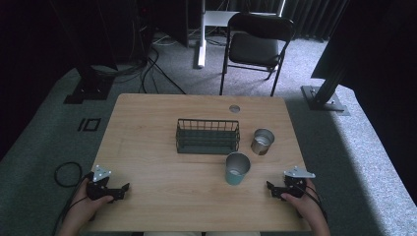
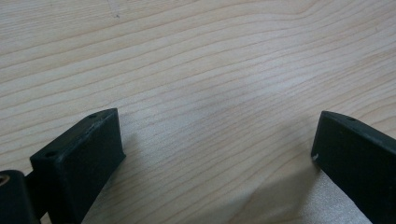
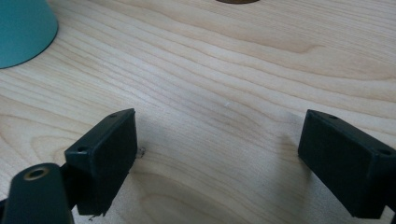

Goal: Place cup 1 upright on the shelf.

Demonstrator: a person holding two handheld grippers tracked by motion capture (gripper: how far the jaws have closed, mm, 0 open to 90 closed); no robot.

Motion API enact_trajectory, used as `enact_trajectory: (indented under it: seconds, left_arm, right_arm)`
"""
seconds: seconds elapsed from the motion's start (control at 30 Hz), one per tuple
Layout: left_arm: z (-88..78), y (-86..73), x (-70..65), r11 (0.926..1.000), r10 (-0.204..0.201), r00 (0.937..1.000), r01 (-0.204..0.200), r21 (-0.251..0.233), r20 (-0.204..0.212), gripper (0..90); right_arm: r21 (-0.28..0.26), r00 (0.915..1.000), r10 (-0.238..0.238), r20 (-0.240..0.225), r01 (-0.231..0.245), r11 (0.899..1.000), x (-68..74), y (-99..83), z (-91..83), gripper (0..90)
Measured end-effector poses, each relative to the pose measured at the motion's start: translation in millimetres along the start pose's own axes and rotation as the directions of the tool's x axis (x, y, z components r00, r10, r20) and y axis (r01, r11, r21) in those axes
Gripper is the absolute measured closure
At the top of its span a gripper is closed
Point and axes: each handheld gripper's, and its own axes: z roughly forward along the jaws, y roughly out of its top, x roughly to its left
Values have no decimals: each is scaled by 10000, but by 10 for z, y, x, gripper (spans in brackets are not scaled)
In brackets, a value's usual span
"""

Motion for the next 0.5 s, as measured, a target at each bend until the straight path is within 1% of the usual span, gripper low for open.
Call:
enact_trajectory:
  seconds: [0.4, 0.43, 0.5]
  left_arm:
    - [2, 1, 6, 9999, 156, 9998, -156, -27, 138, 27]
    - [3, 1, -1, 9997, 248, 9994, -247, -44, 246, 27]
    - [3, 2, -3, 9995, 309, 9991, -308, -37, 289, 27]
  right_arm:
    - [-1, 10000, -1, 1, 1, 10000, 0, 0, 0, 115]
    - [-1, 10000, -1, 1, 1, 10000, 0, 0, 0, 114]
    - [-2, 10000, -3, 2, 3, 10000, 0, 0, 0, 114]
